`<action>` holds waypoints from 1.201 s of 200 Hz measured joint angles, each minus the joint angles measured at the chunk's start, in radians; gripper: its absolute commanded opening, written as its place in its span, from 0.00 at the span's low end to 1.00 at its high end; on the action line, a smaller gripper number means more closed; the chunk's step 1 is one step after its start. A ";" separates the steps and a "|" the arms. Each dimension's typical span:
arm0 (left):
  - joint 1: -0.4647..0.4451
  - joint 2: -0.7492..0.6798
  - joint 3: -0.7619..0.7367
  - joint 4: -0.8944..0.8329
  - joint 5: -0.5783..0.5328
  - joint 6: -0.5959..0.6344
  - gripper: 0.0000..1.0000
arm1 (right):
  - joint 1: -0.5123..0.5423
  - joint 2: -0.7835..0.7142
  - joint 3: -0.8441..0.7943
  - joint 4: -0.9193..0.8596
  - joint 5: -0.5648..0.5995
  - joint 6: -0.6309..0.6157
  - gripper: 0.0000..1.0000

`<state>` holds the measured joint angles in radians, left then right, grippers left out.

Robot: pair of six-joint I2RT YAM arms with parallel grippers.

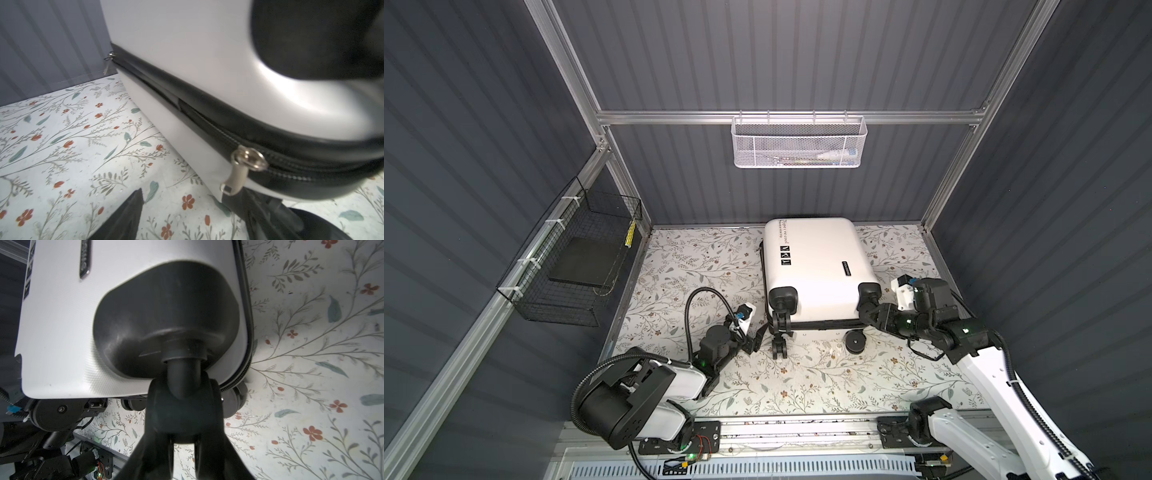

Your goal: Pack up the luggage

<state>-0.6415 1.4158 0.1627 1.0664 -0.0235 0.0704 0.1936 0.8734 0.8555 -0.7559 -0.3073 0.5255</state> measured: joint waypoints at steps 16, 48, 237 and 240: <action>-0.017 0.005 0.000 -0.003 -0.009 0.014 0.78 | -0.061 -0.002 -0.001 0.007 -0.027 -0.018 0.00; -0.024 0.007 0.000 -0.006 -0.011 0.033 0.78 | -0.149 -0.006 -0.002 0.007 -0.093 -0.047 0.00; -0.027 -0.053 0.078 -0.195 0.136 0.122 0.76 | -0.249 -0.101 -0.001 -0.081 -0.239 -0.079 0.00; -0.027 -0.053 0.079 -0.196 0.137 0.123 0.75 | -0.243 -0.104 -0.001 -0.085 -0.235 -0.076 0.00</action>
<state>-0.6689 1.3632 0.2417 0.8700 0.1139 0.1932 -0.0494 0.7692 0.8543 -0.8406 -0.5426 0.4500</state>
